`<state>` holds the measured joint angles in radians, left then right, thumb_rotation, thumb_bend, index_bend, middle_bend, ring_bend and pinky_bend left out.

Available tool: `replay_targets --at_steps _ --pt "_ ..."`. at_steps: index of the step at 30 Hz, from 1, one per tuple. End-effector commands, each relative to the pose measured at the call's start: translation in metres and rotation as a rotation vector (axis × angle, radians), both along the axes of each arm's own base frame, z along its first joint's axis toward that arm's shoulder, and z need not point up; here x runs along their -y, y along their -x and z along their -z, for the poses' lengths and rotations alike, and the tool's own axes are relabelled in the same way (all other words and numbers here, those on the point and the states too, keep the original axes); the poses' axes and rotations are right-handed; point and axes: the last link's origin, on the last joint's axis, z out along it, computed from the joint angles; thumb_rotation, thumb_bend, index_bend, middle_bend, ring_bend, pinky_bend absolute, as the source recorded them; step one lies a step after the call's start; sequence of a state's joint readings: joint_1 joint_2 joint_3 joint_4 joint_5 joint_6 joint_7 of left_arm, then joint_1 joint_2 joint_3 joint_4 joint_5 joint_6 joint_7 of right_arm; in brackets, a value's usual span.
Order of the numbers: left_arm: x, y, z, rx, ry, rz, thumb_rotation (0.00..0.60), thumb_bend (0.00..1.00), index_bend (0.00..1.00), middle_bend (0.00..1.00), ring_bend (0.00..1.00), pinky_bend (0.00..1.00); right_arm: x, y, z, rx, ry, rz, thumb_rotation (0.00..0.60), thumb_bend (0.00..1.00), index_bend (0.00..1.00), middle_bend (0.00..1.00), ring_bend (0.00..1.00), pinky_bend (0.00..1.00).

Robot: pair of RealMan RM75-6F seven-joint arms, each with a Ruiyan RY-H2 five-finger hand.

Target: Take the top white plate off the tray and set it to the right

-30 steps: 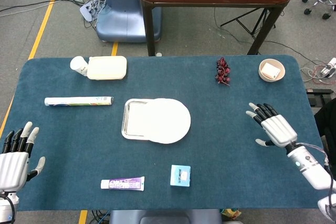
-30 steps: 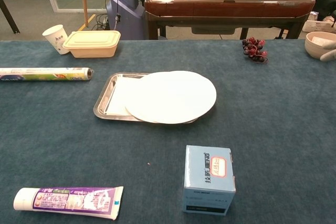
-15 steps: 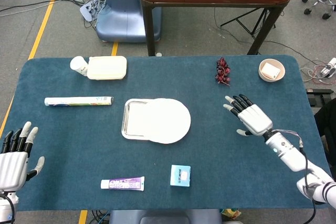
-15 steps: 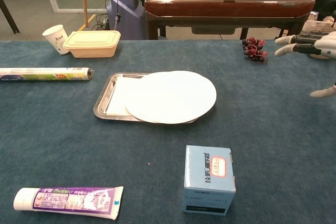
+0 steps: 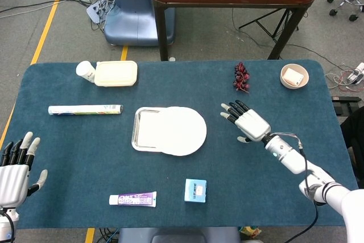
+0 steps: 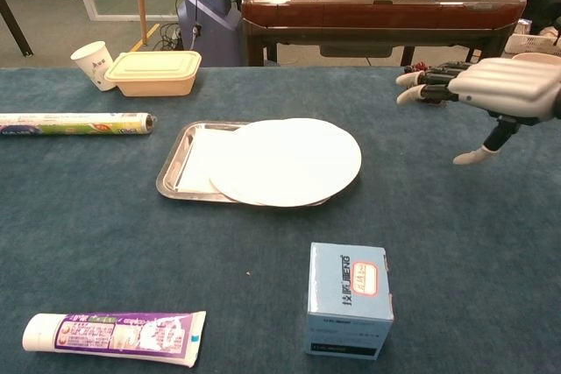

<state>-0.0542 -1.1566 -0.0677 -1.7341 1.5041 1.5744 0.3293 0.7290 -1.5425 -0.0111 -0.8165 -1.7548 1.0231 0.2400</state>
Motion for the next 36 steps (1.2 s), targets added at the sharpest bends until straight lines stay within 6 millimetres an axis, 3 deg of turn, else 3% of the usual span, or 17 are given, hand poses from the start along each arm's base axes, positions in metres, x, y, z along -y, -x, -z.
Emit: replay_targets --at_steps 1,9,16,27,36 --pt "0.000 0.000 -0.001 0.002 -0.001 -0.002 0.600 0.32 0.00 0.00 0.00 0.00 0.004 -0.007 0.008 -0.005 -0.013 -0.013 0.600 0.25 0.12 0.01 0.00 0.00" --pt "0.000 0.001 -0.001 0.007 0.001 -0.001 0.600 0.32 0.00 0.00 0.00 0.00 0.012 -0.022 0.027 -0.035 -0.030 -0.051 0.600 0.25 0.12 0.01 0.00 0.00" --pt "0.000 0.002 -0.004 0.013 -0.005 -0.005 0.600 0.32 0.00 0.00 0.00 0.00 0.016 -0.033 0.040 -0.037 -0.040 -0.088 0.600 0.35 0.12 0.01 0.00 0.00" --pt "0.000 0.001 -0.004 0.016 -0.004 -0.002 0.600 0.32 0.00 0.00 0.00 0.00 0.022 -0.048 0.055 -0.038 -0.052 -0.122 0.600 0.35 0.12 0.00 0.00 0.00" --pt "0.001 0.002 -0.008 0.023 -0.012 -0.002 0.600 0.32 0.00 0.00 0.00 0.00 0.025 -0.059 0.068 -0.044 -0.069 -0.144 0.600 0.41 0.12 0.00 0.00 0.00"
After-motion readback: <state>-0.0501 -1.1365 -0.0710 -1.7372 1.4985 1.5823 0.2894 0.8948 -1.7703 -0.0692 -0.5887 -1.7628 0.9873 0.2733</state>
